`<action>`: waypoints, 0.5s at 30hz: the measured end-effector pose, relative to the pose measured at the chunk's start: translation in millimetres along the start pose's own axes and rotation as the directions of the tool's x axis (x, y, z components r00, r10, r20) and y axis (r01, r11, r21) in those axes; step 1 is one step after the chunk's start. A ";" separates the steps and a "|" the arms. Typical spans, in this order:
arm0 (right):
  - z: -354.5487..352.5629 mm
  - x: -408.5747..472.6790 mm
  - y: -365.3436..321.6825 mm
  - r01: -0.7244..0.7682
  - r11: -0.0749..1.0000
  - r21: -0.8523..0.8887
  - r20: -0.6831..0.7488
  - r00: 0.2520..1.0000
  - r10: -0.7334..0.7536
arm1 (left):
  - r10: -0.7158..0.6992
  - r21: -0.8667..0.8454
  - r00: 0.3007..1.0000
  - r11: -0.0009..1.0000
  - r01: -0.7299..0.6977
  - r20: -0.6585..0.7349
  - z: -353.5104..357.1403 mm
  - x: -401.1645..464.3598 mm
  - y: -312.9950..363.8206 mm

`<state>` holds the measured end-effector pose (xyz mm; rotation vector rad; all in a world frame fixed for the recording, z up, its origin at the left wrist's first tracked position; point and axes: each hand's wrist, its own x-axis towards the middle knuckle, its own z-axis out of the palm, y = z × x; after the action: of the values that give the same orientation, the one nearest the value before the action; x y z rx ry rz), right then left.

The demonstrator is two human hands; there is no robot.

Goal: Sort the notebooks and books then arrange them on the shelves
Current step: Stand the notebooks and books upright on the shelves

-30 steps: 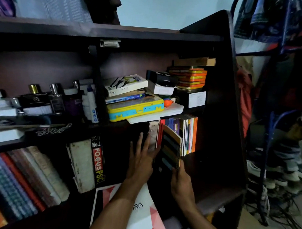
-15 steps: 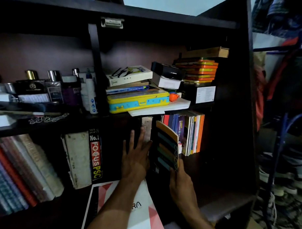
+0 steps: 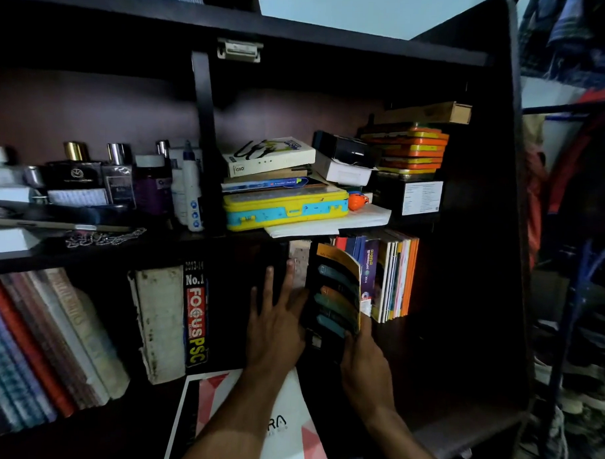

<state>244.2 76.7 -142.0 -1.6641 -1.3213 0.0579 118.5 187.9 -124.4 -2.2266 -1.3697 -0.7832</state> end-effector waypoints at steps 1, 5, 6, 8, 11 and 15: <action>0.7 -0.7 0.7 0.021 1.000 -0.002 -0.018 1.000 -0.021 | 0.000 -0.005 1.000 1.000 0.000 -0.012 0.6 -0.9 0.3; 1.4 -1.7 -0.6 0.044 0.999 -0.014 -0.060 0.997 -0.044 | 0.001 -0.015 0.999 1.000 -0.002 -0.040 3.0 -1.8 0.4; 1.0 -1.5 -1.7 0.040 0.999 -0.011 -0.059 0.997 -0.041 | 0.000 -0.011 1.000 1.000 -0.001 -0.028 2.9 -1.0 1.2; 2.2 0.1 -1.4 0.030 0.999 -0.025 -0.033 0.999 -0.030 | 0.002 -0.012 1.000 1.000 -0.002 -0.005 1.9 -0.3 2.2; 2.8 0.5 -1.6 -0.007 1.000 -0.005 0.085 0.996 0.007 | 0.015 -0.016 1.000 1.000 -0.015 0.007 0.7 -0.8 2.3; 5.1 2.3 4.0 0.018 0.994 0.106 0.111 0.993 -0.029 | 0.022 -0.015 1.000 1.000 -0.022 -0.020 -0.5 -0.6 3.2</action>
<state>245.1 82.0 -146.3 -1.5749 -1.3980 0.2071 121.0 185.8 -124.6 -2.2356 -1.3316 -0.8090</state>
